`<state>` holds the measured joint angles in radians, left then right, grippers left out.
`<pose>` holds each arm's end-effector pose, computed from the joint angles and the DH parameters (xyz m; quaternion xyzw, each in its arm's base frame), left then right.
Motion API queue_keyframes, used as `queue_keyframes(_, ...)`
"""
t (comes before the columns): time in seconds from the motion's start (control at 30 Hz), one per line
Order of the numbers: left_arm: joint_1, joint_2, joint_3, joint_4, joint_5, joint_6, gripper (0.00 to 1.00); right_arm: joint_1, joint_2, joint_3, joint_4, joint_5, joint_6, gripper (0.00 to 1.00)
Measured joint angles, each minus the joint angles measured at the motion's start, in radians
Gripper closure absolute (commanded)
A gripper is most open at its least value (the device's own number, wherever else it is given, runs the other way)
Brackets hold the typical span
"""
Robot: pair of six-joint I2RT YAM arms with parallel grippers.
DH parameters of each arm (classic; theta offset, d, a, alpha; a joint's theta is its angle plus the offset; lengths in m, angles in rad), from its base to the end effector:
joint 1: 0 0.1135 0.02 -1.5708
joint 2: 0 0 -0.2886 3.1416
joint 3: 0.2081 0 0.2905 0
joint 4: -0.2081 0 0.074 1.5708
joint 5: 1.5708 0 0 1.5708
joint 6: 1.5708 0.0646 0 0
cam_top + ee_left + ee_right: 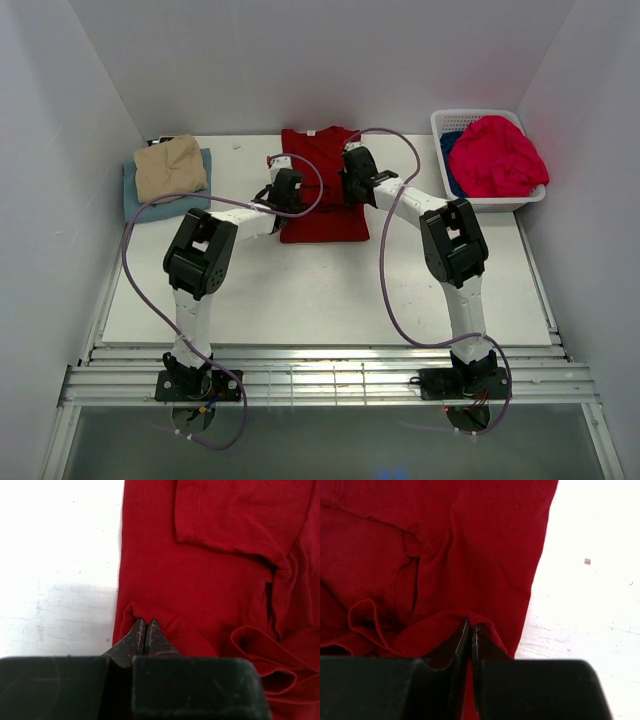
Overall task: Fold and stack the t-shirts
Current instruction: Fold the folded rectangular tshirt in 1/3 of the way
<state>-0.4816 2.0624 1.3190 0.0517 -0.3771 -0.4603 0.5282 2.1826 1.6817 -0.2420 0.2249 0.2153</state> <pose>0.4624 -0.2148 0.1342 -0.0703 0.8897 -0.0385 0.4494 0.4951 0.2722 0.1733 -0.0972 0.9057 0.0495 0.4097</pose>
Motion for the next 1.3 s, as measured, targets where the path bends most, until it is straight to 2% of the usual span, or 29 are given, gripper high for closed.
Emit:
queue_keyframes(0.43, 0.008, 0.002, 0.011, 0.008, 0.003, 0.008, 1.0, -0.024, 0.01, 0.042, -0.014, -0.013, -0.017, 0.92)
queue_keyframes(0.8, 0.016, 0.002, 0.086, 0.004, 0.009, 0.014, 1.0, -0.043, 0.013, 0.129, -0.044, -0.017, -0.026, 0.92)
queue_keyframes(1.3, 0.065, 0.118, 0.174, -0.026, 0.046, 0.007, 1.0, -0.08, 0.154, 0.234, -0.052, -0.055, -0.034, 0.88)
